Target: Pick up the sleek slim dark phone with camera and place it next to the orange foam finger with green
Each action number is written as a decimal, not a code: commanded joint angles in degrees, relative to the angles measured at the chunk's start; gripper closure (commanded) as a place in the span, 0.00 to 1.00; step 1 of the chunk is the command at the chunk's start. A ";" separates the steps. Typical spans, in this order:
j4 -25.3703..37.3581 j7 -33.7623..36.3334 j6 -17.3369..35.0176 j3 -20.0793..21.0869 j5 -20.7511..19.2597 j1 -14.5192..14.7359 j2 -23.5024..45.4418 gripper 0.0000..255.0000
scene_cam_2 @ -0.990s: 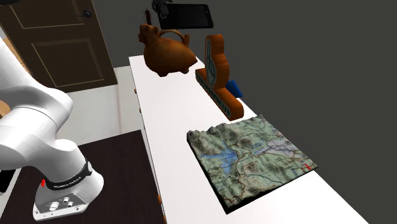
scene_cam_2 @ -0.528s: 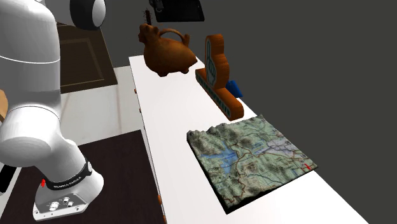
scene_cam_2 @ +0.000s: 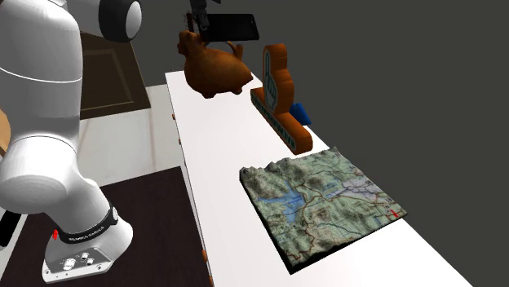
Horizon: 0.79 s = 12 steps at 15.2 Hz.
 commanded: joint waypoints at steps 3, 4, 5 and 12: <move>-4.78 2.43 3.23 0.99 2.66 -3.09 -0.95 1.00; -5.86 2.97 3.98 1.18 3.20 -3.72 -1.13 1.00; -6.90 3.50 4.73 1.36 3.70 -4.32 -1.30 1.00; -13.49 6.86 9.65 2.30 6.38 -7.72 -1.95 1.00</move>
